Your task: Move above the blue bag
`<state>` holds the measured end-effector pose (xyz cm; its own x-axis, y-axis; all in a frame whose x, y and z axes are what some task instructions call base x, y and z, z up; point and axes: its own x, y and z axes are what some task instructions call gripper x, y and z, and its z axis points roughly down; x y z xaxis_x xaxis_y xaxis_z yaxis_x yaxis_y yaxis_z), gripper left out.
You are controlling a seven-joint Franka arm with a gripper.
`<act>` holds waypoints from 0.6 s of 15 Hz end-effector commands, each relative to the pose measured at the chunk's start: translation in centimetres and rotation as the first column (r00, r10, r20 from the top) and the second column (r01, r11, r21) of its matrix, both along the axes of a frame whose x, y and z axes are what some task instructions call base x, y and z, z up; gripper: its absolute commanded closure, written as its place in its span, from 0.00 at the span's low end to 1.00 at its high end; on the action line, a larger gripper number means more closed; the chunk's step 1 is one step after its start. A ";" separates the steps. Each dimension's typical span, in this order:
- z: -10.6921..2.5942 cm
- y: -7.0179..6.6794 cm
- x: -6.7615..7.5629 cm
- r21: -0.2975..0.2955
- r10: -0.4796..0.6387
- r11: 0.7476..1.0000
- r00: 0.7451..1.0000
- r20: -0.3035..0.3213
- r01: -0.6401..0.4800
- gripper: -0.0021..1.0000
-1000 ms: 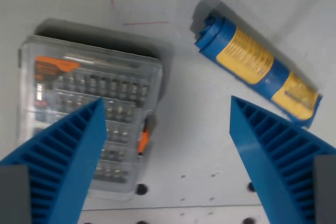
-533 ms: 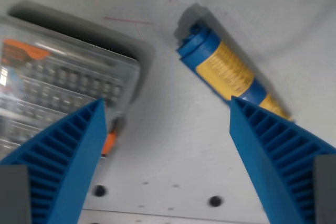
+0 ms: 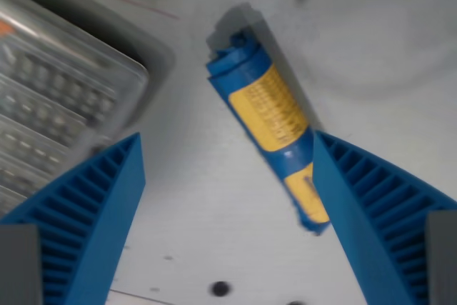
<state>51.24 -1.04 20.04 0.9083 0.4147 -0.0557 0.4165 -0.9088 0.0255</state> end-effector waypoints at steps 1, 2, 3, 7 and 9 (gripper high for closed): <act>-0.7 -1.0 -0.6 -0.047 0.336 0.942 0.939 0.081 -0.333 0.00; -0.9 -1.2 -0.6 -0.049 0.352 0.936 0.933 0.078 -0.349 0.00; -1.1 -1.5 -0.7 -0.052 0.369 0.929 0.926 0.079 -0.366 0.00; -1.8 -2.4 -0.9 -0.061 0.412 0.911 0.908 0.083 -0.408 0.00; -2.2 -2.8 -1.0 -0.064 0.416 0.909 0.906 0.080 -0.412 0.00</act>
<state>50.72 -3.43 18.12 0.7931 0.6054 -0.0668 0.6079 -0.7936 0.0260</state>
